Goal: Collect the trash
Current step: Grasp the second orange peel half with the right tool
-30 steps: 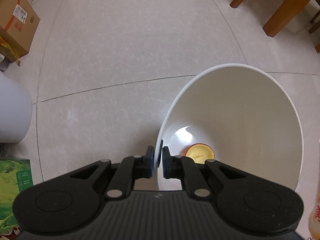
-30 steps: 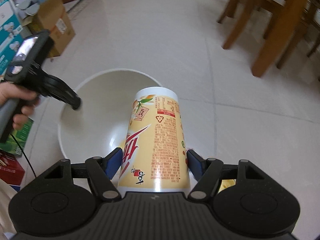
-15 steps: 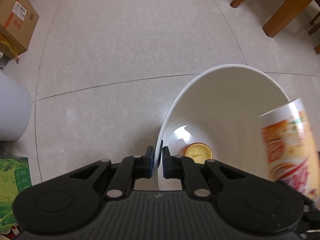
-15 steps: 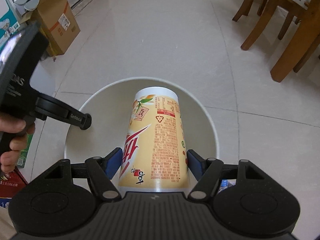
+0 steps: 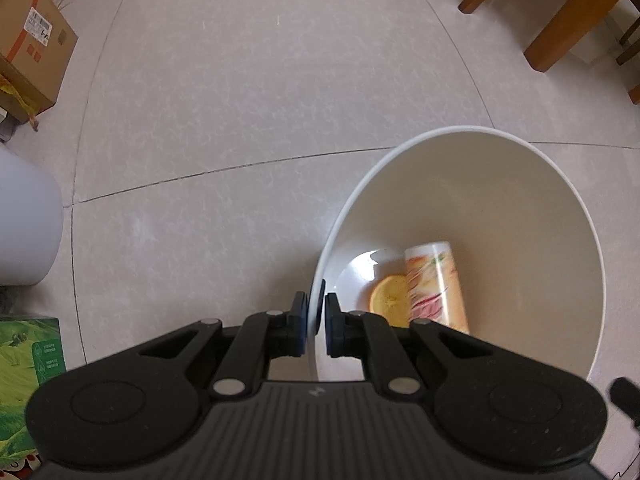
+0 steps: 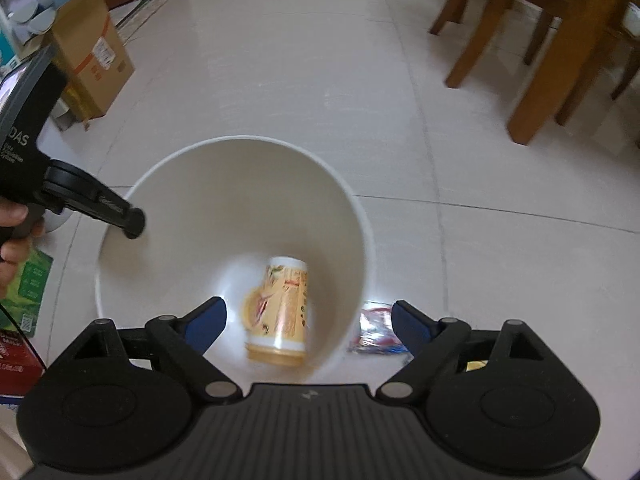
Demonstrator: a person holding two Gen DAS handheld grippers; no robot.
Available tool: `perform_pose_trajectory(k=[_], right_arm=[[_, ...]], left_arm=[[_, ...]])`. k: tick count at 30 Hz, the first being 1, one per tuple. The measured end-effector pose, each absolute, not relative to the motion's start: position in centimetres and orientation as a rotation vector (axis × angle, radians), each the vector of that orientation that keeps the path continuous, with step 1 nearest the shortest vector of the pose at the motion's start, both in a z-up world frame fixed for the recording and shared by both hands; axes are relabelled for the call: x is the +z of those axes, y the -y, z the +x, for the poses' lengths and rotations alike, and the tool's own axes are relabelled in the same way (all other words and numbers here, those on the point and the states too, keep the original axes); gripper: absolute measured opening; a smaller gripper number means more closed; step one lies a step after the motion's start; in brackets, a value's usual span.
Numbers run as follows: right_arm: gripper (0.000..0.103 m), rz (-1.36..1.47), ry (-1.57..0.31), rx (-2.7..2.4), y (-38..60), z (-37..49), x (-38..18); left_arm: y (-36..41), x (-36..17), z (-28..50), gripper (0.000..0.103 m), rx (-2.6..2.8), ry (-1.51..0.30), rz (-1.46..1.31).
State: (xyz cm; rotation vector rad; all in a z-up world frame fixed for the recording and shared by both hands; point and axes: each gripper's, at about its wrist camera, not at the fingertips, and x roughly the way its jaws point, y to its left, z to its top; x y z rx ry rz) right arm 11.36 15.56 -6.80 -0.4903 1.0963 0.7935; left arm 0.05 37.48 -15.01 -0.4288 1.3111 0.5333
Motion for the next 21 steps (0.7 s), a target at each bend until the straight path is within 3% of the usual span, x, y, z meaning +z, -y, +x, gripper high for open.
perform_pose_trajectory(k=[10,16,21], right_arm=[[0.101,-0.439,-1.05,0.65,-6.0,13.7,-6.9],[0.102,-0.399,-1.042,0.589,-0.3,15.6,-13.7],[0.102,-0.447,-1.064,0.519,1.7,17.0,-22.7]], left_arm=[[-37.8,-14.9,0.0,0.007,0.522,-1.309,-0.442],[-38.0,-14.6,-0.2,0.008,0.522,-1.302,-0.442],[-38.0,-14.6,-0.4,0.008,0.53,-1.29,-0.454]])
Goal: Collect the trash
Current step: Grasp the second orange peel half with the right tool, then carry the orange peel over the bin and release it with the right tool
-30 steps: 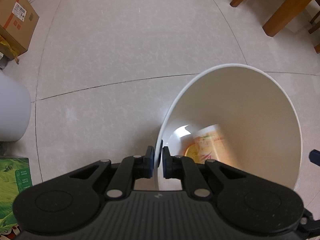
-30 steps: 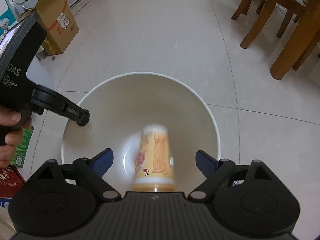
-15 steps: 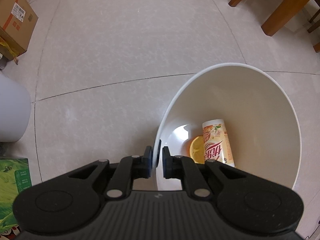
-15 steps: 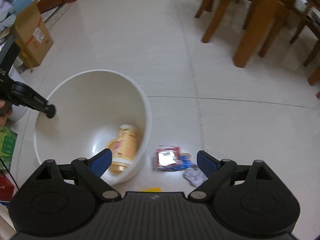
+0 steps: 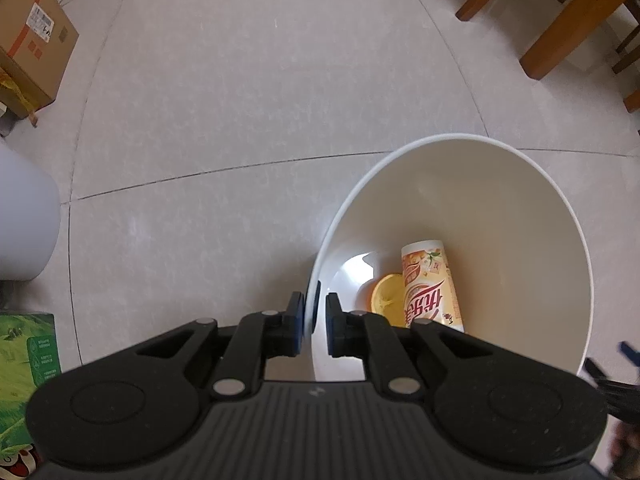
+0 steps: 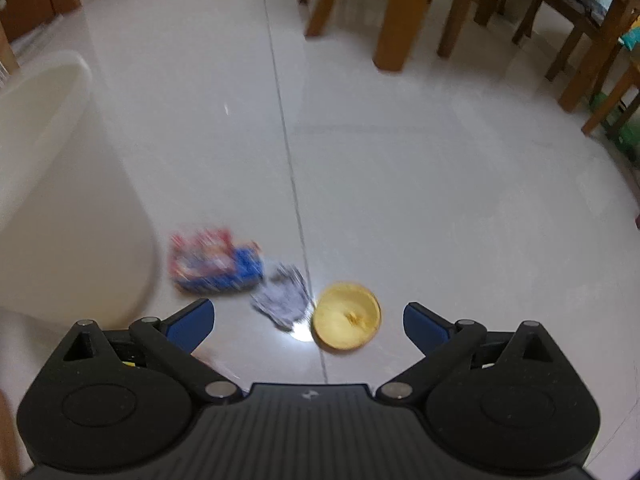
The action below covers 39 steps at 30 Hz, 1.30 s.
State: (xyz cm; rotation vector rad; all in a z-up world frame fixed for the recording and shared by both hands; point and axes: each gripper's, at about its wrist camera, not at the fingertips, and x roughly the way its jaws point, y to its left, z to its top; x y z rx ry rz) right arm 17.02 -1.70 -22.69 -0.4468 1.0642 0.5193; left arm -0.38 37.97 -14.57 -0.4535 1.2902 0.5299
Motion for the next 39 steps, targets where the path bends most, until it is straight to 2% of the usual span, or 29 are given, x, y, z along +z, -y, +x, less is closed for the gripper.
perform_pose_trajectory(k=[7,15,24,29,35,39], right_arm=[[0.102,-0.441,-1.109,0.436,2.3,18.6,-31.9],[0.102,-0.487,-1.112,0.4,2.3,20.5,-37.4],[0.101,-0.503,-1.101,0.378,1.7,23.1,-39.4],[0.083,-0.48,-1.122,0.401,1.5,23.5,-39.5],[0.074,-0.469,-1.162,0.384,1.6,23.3,-38.3],[0.073,-0.448,-1.182,0.359,2.1,23.2,-36.6]], left_arm=[[-38.4,-13.9,-0.8,0.008,0.527,-1.265,-0.479],[-37.9,-13.8,-0.6,0.008,0.521,-1.27,-0.446],[-37.2,-13.8,-0.1,0.012,0.51,-1.279,-0.4],[-37.3,-13.8,0.1,0.012,0.509,-1.284,-0.393],[-37.1,-14.0,0.3,0.012,0.513,-1.287,-0.366],[-36.6,-14.0,0.4,0.012,0.514,-1.289,-0.344]])
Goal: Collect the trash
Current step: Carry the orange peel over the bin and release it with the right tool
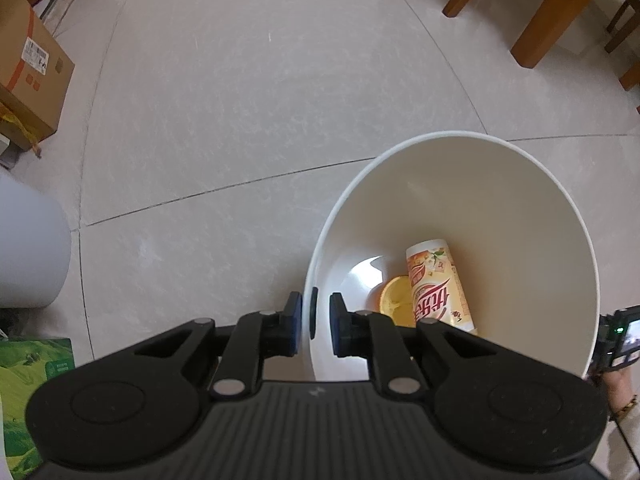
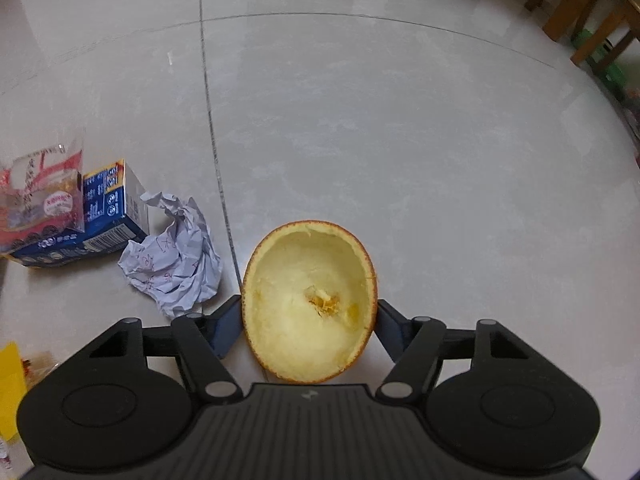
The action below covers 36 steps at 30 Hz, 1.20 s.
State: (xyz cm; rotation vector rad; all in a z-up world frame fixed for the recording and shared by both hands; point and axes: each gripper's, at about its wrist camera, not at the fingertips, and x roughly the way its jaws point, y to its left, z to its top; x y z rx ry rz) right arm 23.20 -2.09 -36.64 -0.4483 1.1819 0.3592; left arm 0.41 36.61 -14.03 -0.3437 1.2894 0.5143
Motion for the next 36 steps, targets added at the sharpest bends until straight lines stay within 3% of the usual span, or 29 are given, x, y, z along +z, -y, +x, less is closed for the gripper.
perform_pose_trajectory(k=[7,22,29,36], right_arm=[[0.073,-0.452,-1.197,0.397,2.1,21.5,-29.7],[0.073,-0.515,-1.019,0.777,-6.7,14.3,-8.5],[0.073,-0.551,-0.969,0.932,-13.5,11.4,-4.8],[0.073,-0.551,-0.974,1.007,-18.7,9.6,-4.5]], left_arm=[[-37.1,-14.0,0.3,0.012,0.511,-1.292,-0.376],[-37.5,-13.9,0.1,0.012,0.505,-1.293,-0.382],[-37.4,-14.1,0.3,0.012,0.506,-1.294,-0.385],[-37.0,-14.1,0.5,0.012,0.503,-1.302,-0.362]])
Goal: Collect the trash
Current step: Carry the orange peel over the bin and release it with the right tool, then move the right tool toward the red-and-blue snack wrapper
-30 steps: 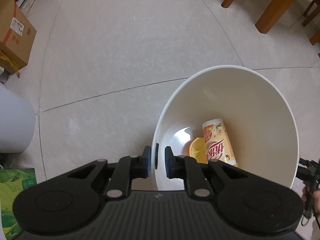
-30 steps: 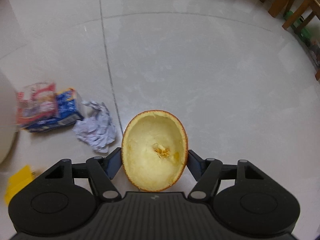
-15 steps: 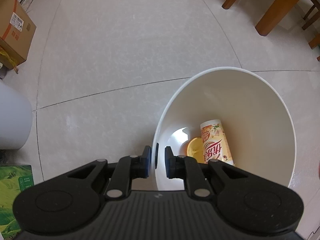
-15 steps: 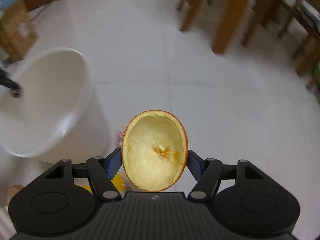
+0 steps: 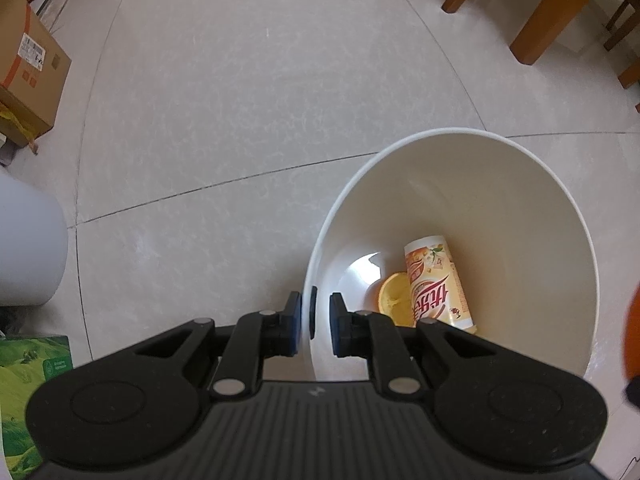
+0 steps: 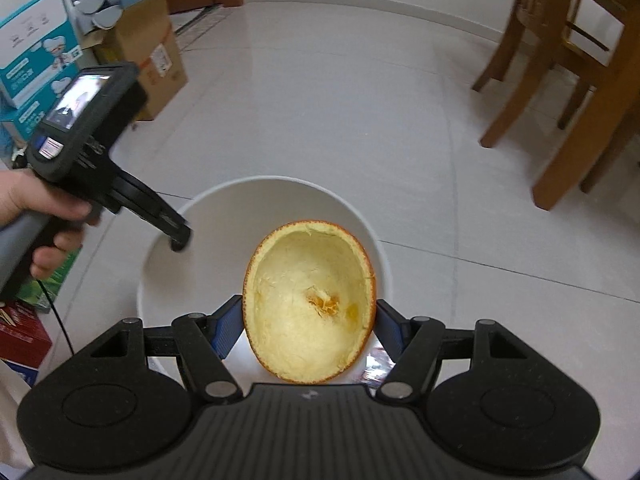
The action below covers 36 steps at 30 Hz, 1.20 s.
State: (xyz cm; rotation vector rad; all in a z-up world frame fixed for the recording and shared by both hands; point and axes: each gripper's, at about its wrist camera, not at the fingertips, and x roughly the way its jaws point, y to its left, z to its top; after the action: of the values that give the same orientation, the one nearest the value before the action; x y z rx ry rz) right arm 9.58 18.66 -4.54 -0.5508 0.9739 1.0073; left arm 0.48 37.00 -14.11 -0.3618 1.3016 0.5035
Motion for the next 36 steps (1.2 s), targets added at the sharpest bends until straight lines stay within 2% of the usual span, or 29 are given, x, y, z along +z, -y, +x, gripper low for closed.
perform_pose_trajectory(k=[3,6,10,23,30,36], right_arm=[[0.074,-0.57,-0.973,1.036,-19.4,8.7,-5.2],[0.079,-0.602,-0.982,1.055,-19.8,7.9,-6.0],[0.091,-0.607,-0.956,1.064,-19.1,7.3,-5.6],[0.1,-0.436,-0.952,0.851,-10.5,11.6,-6.0],[0.101,-0.365,-0.969,0.682,-5.9,14.8,-10.5],[0.101,-0.341,-1.036,0.611,-3.6,16.8,-17.8]], left_arm=[[-37.2,-14.1,0.4,0.012,0.503,-1.299,-0.375],[-37.3,-14.0,0.4,0.012,0.503,-1.3,-0.371],[-37.3,-14.0,0.4,0.012,0.505,-1.3,-0.377],[-37.5,-14.2,0.4,0.013,0.504,-1.303,-0.386],[-36.8,-14.7,0.6,0.013,0.502,-1.317,-0.339],[-36.1,-15.0,0.8,0.013,0.494,-1.327,-0.291]])
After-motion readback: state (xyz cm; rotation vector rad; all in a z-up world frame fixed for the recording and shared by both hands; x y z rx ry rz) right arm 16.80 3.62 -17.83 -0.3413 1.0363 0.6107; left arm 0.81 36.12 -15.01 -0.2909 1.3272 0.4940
